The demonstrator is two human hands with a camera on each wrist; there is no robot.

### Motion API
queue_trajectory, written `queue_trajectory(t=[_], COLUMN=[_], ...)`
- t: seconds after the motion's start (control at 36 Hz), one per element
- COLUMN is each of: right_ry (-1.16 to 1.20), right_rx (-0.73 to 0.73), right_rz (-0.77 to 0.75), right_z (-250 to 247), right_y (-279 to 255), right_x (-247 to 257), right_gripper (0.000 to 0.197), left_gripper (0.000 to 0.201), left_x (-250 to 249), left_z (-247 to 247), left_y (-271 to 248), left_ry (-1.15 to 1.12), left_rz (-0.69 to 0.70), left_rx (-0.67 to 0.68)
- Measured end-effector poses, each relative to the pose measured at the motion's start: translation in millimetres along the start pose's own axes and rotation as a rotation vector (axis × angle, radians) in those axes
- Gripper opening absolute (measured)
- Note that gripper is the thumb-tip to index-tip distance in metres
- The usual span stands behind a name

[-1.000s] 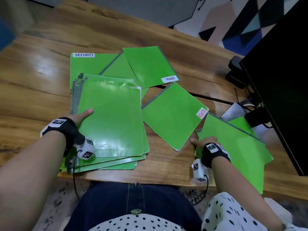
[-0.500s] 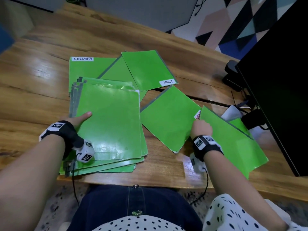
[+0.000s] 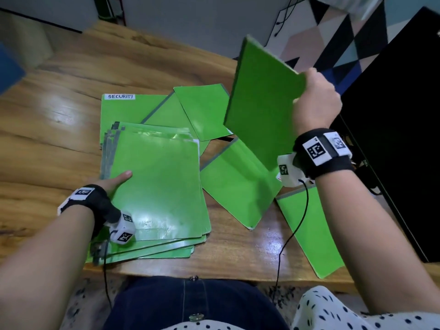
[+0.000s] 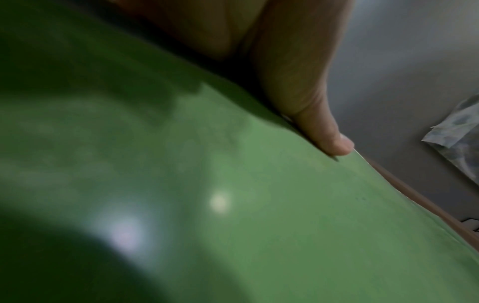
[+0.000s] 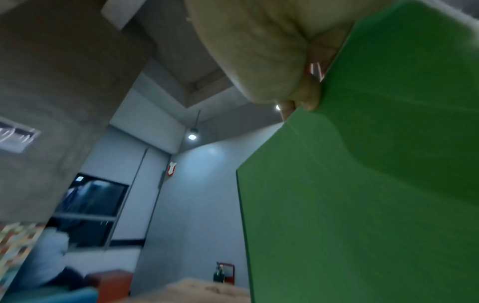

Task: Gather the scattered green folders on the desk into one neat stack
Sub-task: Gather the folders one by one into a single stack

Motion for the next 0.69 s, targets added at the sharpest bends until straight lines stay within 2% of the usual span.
queue_trajectory(t=[0.14, 0.22, 0.28, 0.31, 0.39, 0.44, 0.5, 0.56, 0.58, 0.64, 0.69], right_ry=[0.379, 0.496, 0.520, 0.497, 0.337, 0.366, 0.578, 0.870, 1.005, 1.128, 1.112], right_rx=[-0.030, 0.062, 0.198, 0.309, 0.756, 0.880, 0.827, 0.655, 0.583, 0.507, 0.514], right_rz=[0.374, 0.614, 0.726, 0.732, 0.761, 0.824, 0.994, 1.327, 1.424, 1.475, 1.484], right_z=[9.1, 38.0, 64.3, 77.3, 114.5, 136.8, 147.3, 150.0, 153.0, 148.5, 149.3], right_y=[-6.0, -27.3, -46.7, -57.1, -89.9, -112.5, -133.3, -153.2, -161.5, -167.6, -172.2], right_x=[-27.6, -50.8, -67.2, -76.1, -101.3, -120.4, -131.5, -136.2, -135.8, -126.5, -118.4], right_gripper=[0.042, 0.038, 0.036, 0.031, 0.017, 0.008, 0.006, 0.010, 0.013, 0.020, 0.012], left_gripper=[0.116, 0.119, 0.122, 0.122, 0.121, 0.121, 0.118, 0.112, 0.110, 0.114, 0.116], left_x=[0.3, 2.5, 3.3, 3.0, 2.2, 1.8, 0.2, 2.7, 2.5, 2.4, 3.7], left_z=[1.2, 1.7, 1.7, 1.5, 1.5, 1.6, 0.7, 2.0, 2.5, 3.3, 4.7], left_y=[-0.8, 0.4, 1.5, 1.1, 0.7, 1.9, 1.6, 4.8, 4.5, 6.4, 9.7], left_ry=[-0.036, -0.043, -0.050, -0.059, -0.076, -0.067, -0.073, -0.091, -0.127, -0.221, -0.302], left_rz=[-0.020, -0.015, -0.012, -0.022, -0.044, -0.046, -0.042, -0.063, -0.074, -0.117, -0.150], left_rx=[0.001, -0.015, -0.014, -0.008, -0.014, -0.029, -0.044, -0.046, -0.054, -0.092, -0.088])
Point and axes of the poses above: each hand's wrist, its own y-axis towards the middle knuckle, its own z-axis out of the palm, x = y × z, the point moved 3 cm from there along y, towards the middle knuckle, and after that the axes turned 1 degree about -x, right-handed, at the moved point
